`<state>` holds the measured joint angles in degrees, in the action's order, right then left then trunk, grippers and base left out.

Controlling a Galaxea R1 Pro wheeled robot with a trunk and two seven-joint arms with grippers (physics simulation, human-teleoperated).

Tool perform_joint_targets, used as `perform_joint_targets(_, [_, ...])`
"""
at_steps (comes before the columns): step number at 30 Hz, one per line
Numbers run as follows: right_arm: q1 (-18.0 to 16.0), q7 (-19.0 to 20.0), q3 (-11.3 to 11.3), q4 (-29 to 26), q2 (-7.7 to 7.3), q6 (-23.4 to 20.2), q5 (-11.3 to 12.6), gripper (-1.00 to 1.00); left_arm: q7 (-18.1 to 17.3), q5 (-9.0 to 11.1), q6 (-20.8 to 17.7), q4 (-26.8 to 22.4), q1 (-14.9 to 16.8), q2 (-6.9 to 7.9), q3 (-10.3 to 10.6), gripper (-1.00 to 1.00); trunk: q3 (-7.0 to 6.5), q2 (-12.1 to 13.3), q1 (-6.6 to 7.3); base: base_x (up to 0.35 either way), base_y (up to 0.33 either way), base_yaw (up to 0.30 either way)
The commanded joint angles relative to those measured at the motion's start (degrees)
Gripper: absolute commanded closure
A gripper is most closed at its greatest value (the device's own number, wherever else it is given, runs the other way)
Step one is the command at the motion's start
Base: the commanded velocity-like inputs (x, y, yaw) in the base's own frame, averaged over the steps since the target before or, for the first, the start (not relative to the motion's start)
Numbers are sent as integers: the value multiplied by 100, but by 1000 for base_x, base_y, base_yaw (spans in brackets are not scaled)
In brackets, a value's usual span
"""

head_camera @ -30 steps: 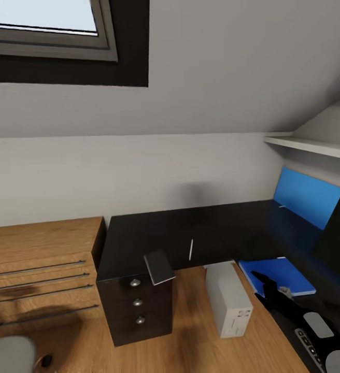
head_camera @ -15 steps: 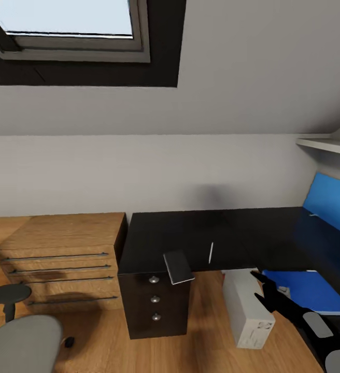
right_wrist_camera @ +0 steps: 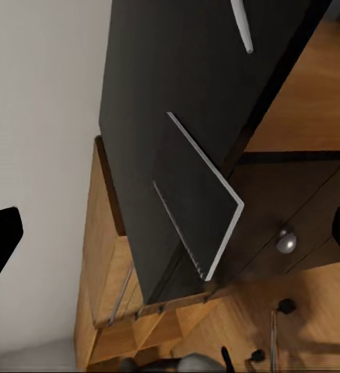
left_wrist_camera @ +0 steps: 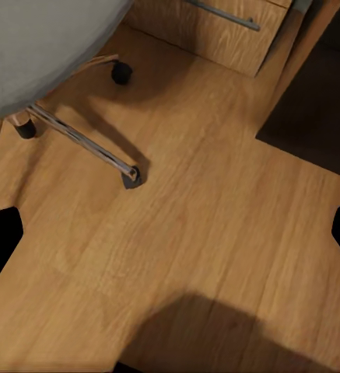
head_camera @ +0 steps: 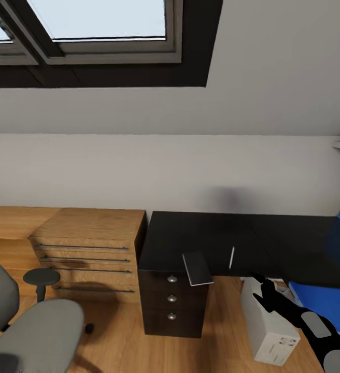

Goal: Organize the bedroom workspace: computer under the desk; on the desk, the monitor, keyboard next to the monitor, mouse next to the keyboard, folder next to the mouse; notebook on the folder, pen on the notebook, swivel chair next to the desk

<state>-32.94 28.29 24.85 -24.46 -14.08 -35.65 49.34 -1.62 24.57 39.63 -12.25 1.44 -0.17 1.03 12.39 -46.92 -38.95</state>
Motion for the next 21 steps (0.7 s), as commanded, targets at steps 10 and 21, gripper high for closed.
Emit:
perform_joint_targets(10, [-2,9,-731,21,224,1220,-366,-100,-16,42,17,8,5,5,11,-100,8,-6,-1,0,0,70])
perform_joint_targets(21, [-2,12,-1268,419,592,2679,-566,-100,1,47,16,8,5,8,13,-100,8,-6,-1,0,0,7])
